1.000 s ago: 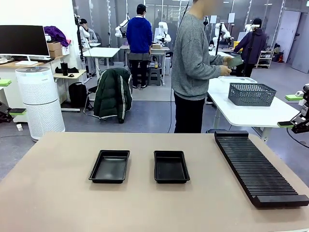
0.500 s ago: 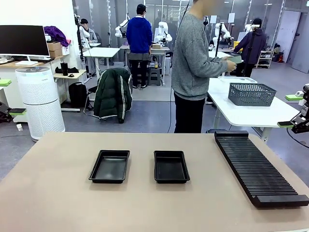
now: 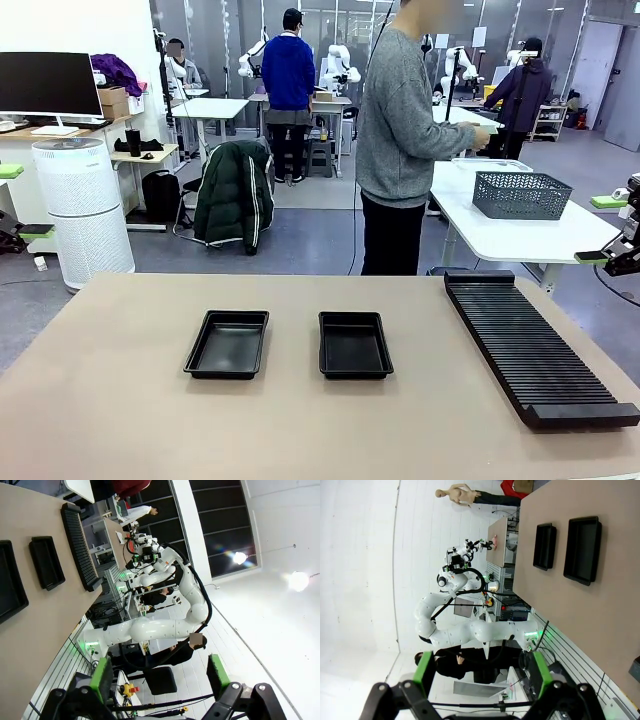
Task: Inspect and transfer BCBs to ESD trays.
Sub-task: Pick up the Blank PCB from the PCB Rack and place it in the left ESD tray.
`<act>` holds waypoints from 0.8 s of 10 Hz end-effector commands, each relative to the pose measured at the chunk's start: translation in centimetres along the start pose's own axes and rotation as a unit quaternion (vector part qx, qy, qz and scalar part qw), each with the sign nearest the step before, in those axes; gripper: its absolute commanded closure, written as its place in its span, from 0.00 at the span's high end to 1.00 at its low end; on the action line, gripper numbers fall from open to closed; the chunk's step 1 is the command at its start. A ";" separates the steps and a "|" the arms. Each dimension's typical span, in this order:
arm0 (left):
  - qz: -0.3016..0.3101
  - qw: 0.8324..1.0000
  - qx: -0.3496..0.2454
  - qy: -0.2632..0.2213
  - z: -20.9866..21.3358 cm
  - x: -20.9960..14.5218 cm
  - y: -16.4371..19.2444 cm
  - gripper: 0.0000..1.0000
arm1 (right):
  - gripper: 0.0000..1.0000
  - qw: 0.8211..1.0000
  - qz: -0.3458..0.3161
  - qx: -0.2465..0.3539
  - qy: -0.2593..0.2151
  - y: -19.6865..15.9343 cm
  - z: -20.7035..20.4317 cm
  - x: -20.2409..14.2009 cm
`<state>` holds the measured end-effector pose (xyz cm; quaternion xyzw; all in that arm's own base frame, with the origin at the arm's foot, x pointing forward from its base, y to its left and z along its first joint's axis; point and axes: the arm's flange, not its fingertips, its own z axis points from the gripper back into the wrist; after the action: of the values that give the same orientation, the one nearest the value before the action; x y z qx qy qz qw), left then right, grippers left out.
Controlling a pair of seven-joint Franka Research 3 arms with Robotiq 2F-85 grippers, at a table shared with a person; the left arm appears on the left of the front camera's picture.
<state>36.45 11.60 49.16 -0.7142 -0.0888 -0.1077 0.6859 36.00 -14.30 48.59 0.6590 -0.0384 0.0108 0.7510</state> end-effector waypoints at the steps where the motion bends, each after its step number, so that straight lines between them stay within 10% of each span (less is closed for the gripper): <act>1: 0.005 1.000 0.001 -0.005 -0.1 -0.2 -0.1 1.00 | 1.00 1.000 -0.008 -0.002 0.002 0.0 0.0 -0.1; 8: 0.005 1.000 0.001 -0.005 -0.1 -0.2 -0.1 1.00 | 1.00 1.000 -0.008 -0.002 0.002 0.0 0.0 -0.1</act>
<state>36.45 11.61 49.16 -0.7142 -0.0888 -0.1076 0.6859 36.00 -14.30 48.59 0.6590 -0.0384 0.0108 0.7510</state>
